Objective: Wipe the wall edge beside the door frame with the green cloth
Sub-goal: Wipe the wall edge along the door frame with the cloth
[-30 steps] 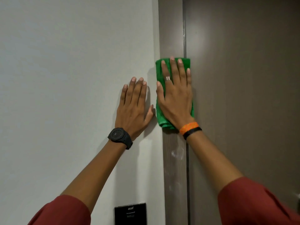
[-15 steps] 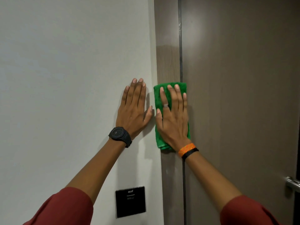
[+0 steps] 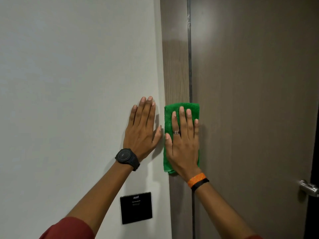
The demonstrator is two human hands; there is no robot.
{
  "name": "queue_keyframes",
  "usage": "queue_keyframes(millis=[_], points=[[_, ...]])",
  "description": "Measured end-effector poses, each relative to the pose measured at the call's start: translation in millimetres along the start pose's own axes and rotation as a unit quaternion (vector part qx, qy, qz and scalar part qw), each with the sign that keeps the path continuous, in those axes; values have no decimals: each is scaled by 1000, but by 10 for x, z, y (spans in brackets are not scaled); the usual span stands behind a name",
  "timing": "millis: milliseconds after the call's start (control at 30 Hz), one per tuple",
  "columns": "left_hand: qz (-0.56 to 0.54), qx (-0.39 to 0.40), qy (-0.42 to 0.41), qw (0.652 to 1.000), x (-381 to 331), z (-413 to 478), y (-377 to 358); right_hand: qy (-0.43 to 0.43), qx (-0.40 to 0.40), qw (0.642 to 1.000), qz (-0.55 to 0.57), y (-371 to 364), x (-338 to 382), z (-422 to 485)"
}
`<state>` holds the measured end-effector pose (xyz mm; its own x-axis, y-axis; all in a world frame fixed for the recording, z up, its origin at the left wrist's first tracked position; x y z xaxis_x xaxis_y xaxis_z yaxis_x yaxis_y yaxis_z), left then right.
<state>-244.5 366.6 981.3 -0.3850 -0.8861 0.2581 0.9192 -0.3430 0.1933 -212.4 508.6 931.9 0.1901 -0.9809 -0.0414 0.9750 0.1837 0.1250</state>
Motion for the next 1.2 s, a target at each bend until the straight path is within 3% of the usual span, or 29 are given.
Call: queue_keyframes(millis=[200,367,600,833,1067,1200], points=[[7,9,0,1000,-28,-32,16,6,-27,1000,-2,46,-62,363],[5,9,9,1000,-48,-114,-3,-5,-76,997,23,7,-48,59],[32,38,8,999,-62,-582,-114,-6,22,1000,4,-74,16,-847],[54,41,13,998,-56,-730,-192,-10,10,1000,11,-105,-36,-401],[49,65,33,996,-132,-1041,-182,-22,48,998,34,-147,41,-1323],[48,82,37,995,-163,-1234,-161,-6,39,999,31,-166,7,-1226]])
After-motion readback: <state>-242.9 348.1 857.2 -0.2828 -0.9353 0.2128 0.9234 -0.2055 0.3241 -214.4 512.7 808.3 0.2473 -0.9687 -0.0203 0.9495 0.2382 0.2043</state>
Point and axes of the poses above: each hand's wrist, its own z-axis towards the middle knuckle, its own y-axis out of the back of the hand, x = y × z, the point moved 3 cm from there along z, towards the middle knuckle, and after that the axes turned 4 degrees about y, right-handed, at the moved point
